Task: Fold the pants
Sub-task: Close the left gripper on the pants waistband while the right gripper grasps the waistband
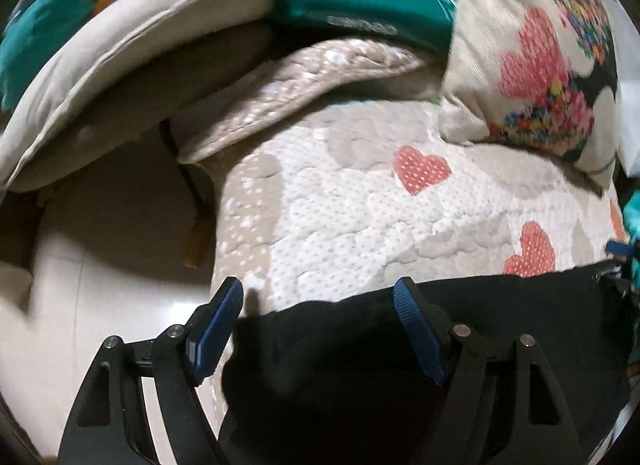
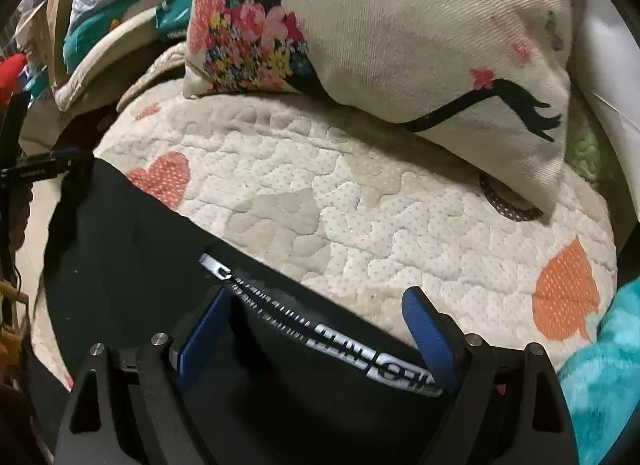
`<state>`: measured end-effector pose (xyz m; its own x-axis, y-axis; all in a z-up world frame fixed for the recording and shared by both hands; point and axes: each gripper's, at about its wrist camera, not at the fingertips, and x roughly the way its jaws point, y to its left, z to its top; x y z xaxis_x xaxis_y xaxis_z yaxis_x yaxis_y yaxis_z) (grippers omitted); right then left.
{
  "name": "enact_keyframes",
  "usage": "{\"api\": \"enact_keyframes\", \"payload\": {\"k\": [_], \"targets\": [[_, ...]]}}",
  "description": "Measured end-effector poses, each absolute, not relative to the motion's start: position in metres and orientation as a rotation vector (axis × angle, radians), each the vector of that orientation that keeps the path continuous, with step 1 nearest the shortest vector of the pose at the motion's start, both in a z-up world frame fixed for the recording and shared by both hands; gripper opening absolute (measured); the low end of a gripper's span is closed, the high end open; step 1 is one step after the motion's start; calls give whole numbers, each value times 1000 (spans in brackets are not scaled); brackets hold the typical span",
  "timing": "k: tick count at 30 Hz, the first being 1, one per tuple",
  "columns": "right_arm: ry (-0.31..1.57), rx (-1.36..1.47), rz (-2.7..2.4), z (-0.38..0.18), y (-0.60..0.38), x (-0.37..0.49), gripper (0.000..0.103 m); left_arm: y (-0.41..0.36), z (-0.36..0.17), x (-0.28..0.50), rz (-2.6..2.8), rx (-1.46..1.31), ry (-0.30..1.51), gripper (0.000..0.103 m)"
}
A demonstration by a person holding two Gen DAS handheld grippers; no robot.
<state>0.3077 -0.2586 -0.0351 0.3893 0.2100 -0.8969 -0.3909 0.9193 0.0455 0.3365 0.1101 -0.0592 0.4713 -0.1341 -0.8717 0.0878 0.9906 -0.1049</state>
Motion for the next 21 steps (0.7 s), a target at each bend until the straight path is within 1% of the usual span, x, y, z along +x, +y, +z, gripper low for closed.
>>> {"api": "enact_keyframes", "payload": {"k": [2,3,4,5,6,7,8,10,11,13,16,21], "targets": [[1116,-176,390,-38,-259,311,90,106,-59,338,-148,-27,1069,77],[1119,-167,399,-40,-260,312,88,103,-59,337,-153,-10,1070,77],[1120,-162,407,-41,-259,312,81,102,-58,336,-174,-3,1068,63],[1121,-156,419,-41,-258,311,72,99,-56,334,-206,-8,1071,38],[1121,-152,434,-40,-257,309,68,96,-54,331,-227,-8,1076,29],[1117,-153,448,-39,-256,306,59,93,-51,327,-228,15,1070,6],[1116,-155,459,-38,-253,305,53,90,-49,325,-225,36,1069,5],[1113,-162,458,-34,-251,300,35,83,-44,316,-208,88,1054,5],[1110,-159,450,-31,-253,299,23,81,-41,311,-203,98,1047,5],[1131,-88,488,-25,-257,296,8,82,-32,302,-194,92,1029,5],[1113,-113,484,-13,-253,284,6,88,-10,286,-175,70,991,5],[1063,-92,449,14,-254,259,6,84,28,252,-166,62,931,5]]}}
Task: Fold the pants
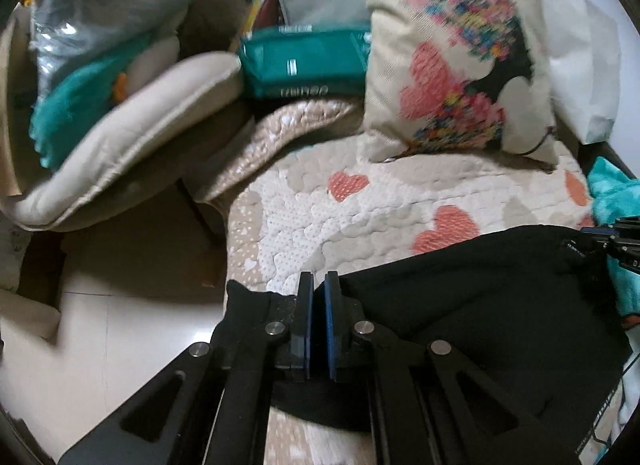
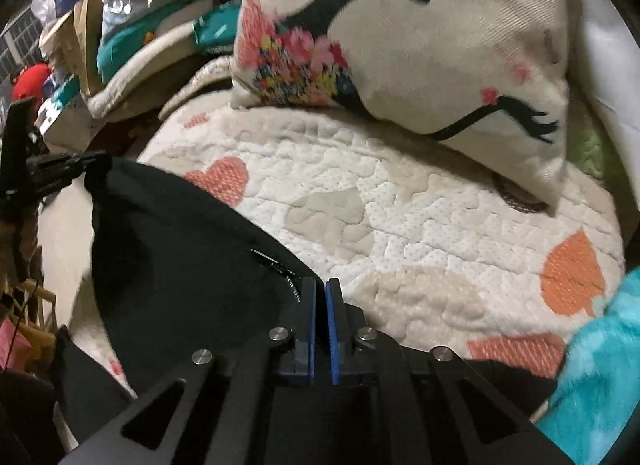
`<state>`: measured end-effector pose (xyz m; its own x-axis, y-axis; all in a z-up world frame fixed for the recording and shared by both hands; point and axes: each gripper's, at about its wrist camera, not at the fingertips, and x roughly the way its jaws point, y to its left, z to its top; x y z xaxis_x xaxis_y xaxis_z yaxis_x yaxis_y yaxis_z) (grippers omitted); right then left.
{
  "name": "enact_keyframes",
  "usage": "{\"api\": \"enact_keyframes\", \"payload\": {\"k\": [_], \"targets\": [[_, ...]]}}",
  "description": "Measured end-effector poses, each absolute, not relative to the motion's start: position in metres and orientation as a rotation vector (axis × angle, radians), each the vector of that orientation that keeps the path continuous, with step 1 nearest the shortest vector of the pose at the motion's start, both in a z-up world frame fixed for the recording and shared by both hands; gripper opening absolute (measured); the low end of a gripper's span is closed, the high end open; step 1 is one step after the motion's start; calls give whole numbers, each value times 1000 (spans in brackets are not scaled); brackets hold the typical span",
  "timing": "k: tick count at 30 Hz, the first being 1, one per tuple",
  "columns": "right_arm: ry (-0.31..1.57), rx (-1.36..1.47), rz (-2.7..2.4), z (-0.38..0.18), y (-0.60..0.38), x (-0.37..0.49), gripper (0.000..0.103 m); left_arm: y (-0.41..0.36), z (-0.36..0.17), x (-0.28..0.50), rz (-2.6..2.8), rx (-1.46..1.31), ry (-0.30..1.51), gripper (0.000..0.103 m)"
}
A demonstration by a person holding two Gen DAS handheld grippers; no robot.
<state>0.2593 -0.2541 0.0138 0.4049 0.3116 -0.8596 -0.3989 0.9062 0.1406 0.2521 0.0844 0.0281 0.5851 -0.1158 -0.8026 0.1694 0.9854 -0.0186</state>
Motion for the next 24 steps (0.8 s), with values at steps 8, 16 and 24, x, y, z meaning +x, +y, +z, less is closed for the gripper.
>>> {"api": "enact_keyframes", "payload": {"k": [8,16,24], "targets": [[1029,-89,422,50,-258,189,5,78,65,158,-155,69,859,5],[1020,-84,414,57,-266,95,4,78,62,55,-123,0,854,5],[1070,-93,406,28,-267,30,4,64,37,-4,-59,31,918,5]]}}
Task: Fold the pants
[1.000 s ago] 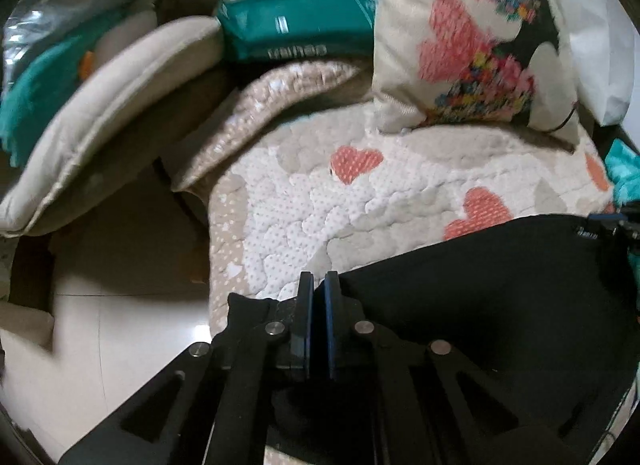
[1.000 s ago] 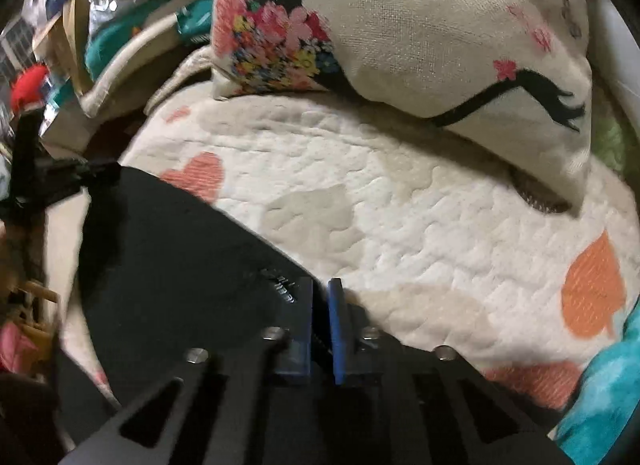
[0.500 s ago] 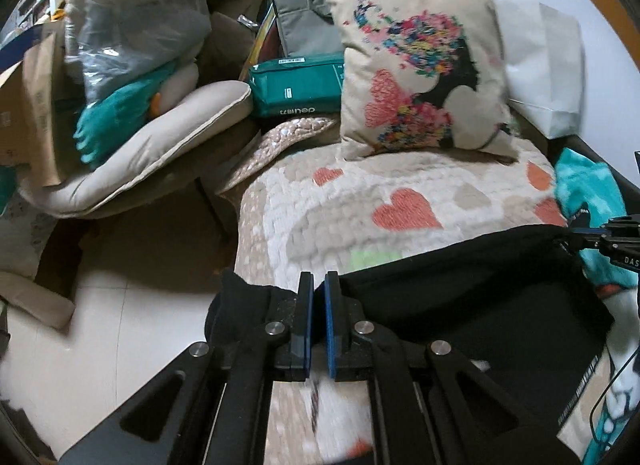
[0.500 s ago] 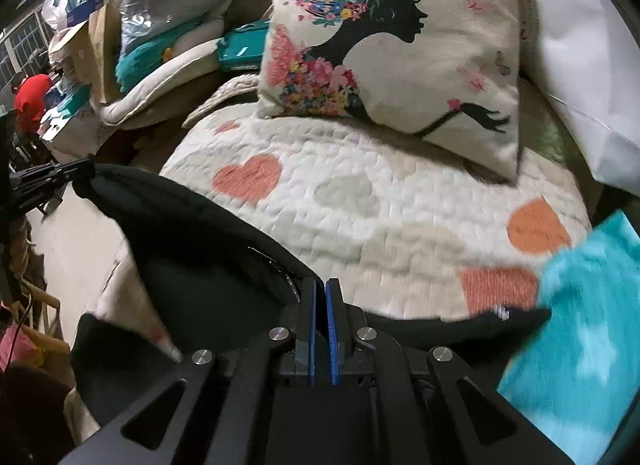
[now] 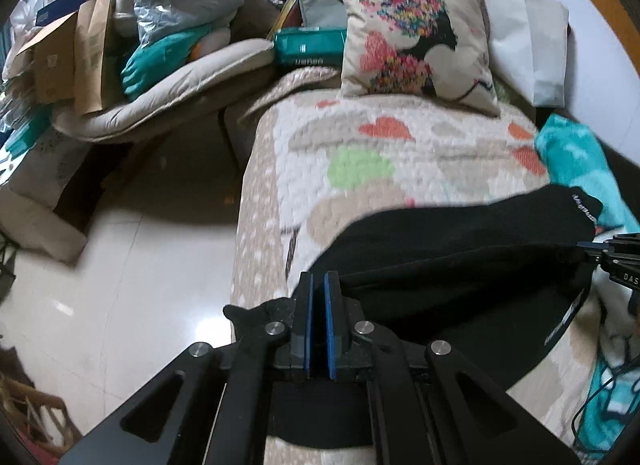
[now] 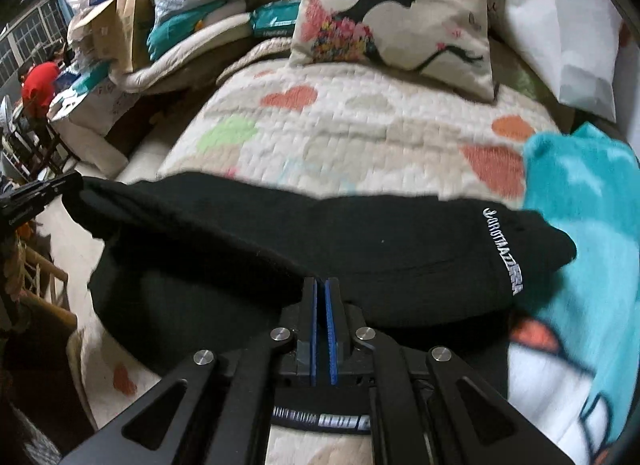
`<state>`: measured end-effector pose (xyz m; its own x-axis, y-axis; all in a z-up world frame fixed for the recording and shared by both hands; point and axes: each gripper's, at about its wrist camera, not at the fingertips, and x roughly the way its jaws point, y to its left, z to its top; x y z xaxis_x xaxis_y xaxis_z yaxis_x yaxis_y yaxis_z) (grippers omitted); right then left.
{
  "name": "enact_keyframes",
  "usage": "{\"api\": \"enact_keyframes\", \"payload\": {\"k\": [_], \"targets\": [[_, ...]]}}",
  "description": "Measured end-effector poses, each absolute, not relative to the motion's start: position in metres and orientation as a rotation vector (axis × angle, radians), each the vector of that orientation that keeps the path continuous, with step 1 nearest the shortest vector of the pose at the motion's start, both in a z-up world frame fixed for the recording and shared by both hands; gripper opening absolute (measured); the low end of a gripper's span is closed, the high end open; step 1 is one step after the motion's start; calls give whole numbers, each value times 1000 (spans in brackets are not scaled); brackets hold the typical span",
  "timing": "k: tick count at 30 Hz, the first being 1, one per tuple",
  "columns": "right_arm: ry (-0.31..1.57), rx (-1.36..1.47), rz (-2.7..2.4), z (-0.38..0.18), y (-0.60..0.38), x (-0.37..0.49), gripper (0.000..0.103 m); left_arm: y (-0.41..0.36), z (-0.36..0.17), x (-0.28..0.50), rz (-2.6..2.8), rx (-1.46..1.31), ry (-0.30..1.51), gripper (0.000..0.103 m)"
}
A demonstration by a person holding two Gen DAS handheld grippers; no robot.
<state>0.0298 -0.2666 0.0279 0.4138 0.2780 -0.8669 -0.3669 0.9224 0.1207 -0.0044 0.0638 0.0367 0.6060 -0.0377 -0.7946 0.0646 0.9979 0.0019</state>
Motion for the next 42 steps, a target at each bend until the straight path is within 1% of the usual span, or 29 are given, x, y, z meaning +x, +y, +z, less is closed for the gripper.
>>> {"api": "enact_keyframes", "payload": {"k": [6,7,13,16,19,21,22,23,24,25,27,30,35,37,39,42], "targets": [[1144,-146,398,0,-263,1,4,49,15,-24,-19,136,995,5],[1157,-158,392,-4,-262,-3,1,47,11,-28,-20,147,1013,5],[1231,-187,368,-26,-268,-20,1,34,-5,-48,-5,202,1085,5],[1258,-178,364,-28,-268,-21,1,38,-6,-52,7,175,1126,5],[1224,-202,353,-20,-262,-23,2,53,2,-53,14,71,1132,6],[1180,-261,360,-13,-250,-28,7,70,10,-52,18,-39,1121,13],[1164,-284,373,-9,-242,-31,19,79,14,-51,32,-92,1112,25],[1148,-303,389,-7,-235,-33,39,91,18,-51,53,-152,1097,38],[1125,-324,408,-4,-225,-36,49,105,21,-51,79,-227,1078,42],[1099,-341,431,0,-216,-39,57,115,23,-50,95,-285,1067,43],[1062,-369,482,4,-194,-43,57,141,22,-44,137,-426,1066,43],[1023,-379,574,8,-158,-40,57,167,22,-35,191,-549,1040,43],[987,-392,722,27,-87,-23,57,189,22,-44,327,-530,878,43],[961,-430,786,35,-49,-19,57,201,16,-45,380,-545,878,43],[943,-488,836,35,-13,-14,57,217,13,-49,404,-626,864,43],[947,-577,897,20,37,-11,57,230,21,-58,469,-639,811,43]]}}
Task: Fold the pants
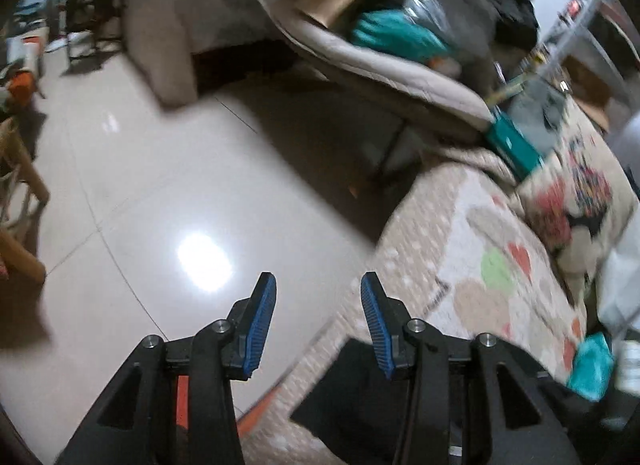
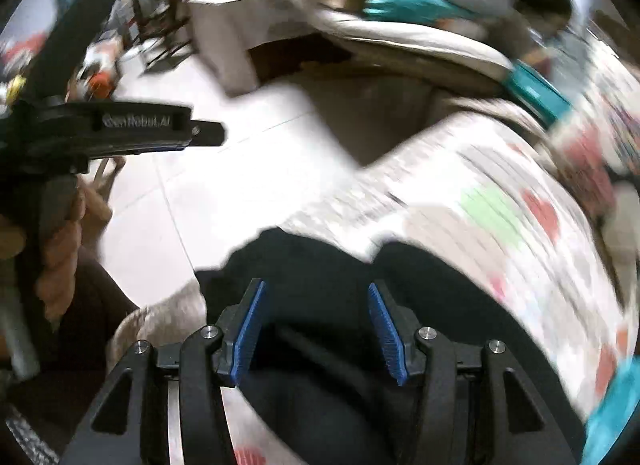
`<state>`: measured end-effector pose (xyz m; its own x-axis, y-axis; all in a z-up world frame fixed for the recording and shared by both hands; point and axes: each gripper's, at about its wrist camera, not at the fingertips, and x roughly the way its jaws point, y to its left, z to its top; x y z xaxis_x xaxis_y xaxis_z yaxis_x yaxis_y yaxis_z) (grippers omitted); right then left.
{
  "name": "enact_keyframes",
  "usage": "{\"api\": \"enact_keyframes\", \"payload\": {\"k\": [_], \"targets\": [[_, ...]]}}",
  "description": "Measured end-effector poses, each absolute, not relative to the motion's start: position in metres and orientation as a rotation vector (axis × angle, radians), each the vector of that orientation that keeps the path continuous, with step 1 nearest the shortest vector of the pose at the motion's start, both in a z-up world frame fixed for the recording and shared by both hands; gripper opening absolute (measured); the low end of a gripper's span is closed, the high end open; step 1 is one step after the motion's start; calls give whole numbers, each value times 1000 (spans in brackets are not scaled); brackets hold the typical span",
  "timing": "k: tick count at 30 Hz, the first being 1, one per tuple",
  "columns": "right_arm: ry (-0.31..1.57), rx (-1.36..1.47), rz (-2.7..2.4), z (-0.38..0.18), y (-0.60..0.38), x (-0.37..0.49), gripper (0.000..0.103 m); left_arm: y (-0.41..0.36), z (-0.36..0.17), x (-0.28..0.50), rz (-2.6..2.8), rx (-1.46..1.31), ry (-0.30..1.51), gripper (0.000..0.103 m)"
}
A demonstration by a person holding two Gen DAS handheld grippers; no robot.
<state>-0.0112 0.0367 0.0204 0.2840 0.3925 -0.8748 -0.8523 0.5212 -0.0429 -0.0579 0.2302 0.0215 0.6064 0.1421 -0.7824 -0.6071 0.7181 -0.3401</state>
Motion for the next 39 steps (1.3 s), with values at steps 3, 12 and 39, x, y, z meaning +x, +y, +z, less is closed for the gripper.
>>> {"api": "enact_keyframes", "payload": {"k": [3,12,39], "targets": [[1007,-652,906,-13,77,-3,57,243,26,-69,495,-691,768,43],[1077,-628,844,-45,92,11,15,266,31,-87,508,-825,696,43],[1100,-26,359,54,-240,36,35,109,22,-30,2,-273,906,55]]}}
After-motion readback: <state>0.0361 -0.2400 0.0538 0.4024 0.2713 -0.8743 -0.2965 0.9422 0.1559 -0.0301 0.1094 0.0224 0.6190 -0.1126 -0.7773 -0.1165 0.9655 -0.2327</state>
